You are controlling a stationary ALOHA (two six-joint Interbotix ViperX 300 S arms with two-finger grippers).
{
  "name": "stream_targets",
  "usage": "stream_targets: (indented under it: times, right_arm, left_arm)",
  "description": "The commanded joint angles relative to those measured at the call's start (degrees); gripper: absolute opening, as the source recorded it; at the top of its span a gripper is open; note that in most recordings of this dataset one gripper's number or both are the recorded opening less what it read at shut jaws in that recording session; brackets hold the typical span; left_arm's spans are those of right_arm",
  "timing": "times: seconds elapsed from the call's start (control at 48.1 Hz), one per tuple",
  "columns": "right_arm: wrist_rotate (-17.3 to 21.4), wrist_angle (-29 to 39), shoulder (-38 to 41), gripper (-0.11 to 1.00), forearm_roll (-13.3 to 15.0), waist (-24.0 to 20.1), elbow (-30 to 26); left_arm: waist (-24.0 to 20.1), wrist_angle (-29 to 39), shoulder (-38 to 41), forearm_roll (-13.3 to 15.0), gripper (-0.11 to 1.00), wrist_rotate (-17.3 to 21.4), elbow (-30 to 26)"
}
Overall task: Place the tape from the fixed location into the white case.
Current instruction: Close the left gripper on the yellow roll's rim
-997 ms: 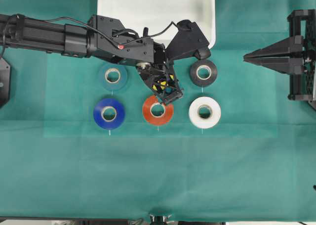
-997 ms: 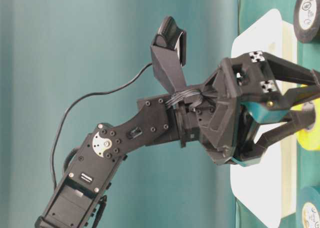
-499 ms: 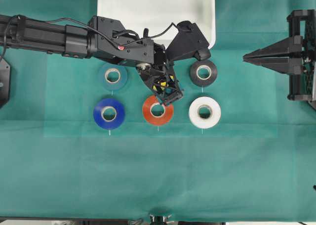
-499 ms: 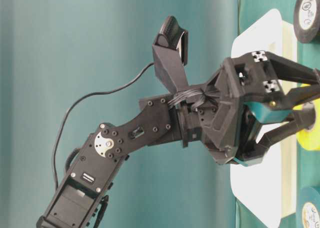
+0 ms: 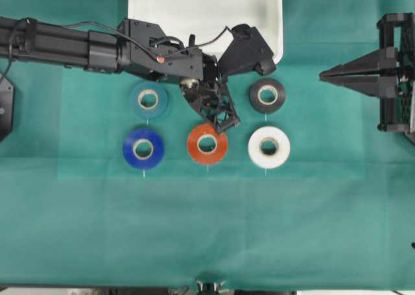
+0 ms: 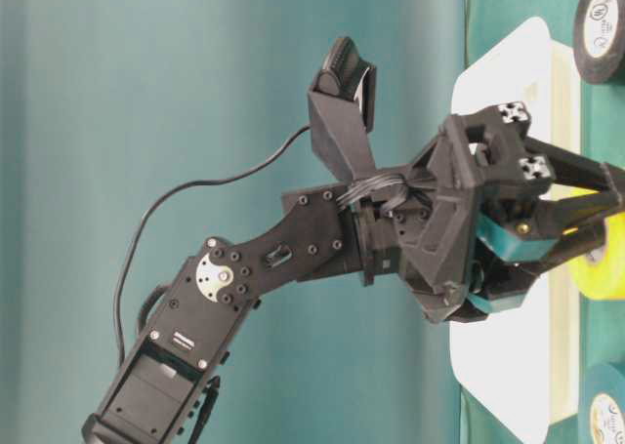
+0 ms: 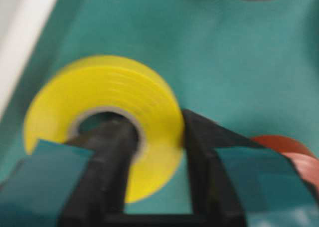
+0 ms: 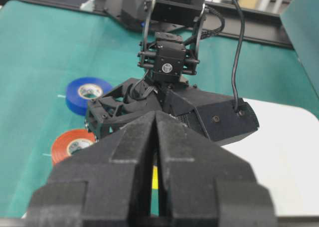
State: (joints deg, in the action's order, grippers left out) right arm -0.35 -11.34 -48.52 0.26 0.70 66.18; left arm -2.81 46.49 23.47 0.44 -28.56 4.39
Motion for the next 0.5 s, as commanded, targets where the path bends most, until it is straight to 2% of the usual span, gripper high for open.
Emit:
stream_targets:
  times: [0.0,0.478]
  right_arm:
    - [0.0,-0.2,0.4,0.0,0.1,0.0,-0.9]
    - [-0.1,-0.3,0.4,0.0,0.0,0.1,-0.9]
  left_arm:
    - [0.3,-0.5,-0.8,0.2,0.24,0.1,-0.7]
    - [0.5,-0.5,-0.7,0.2,0.24,0.1,-1.2]
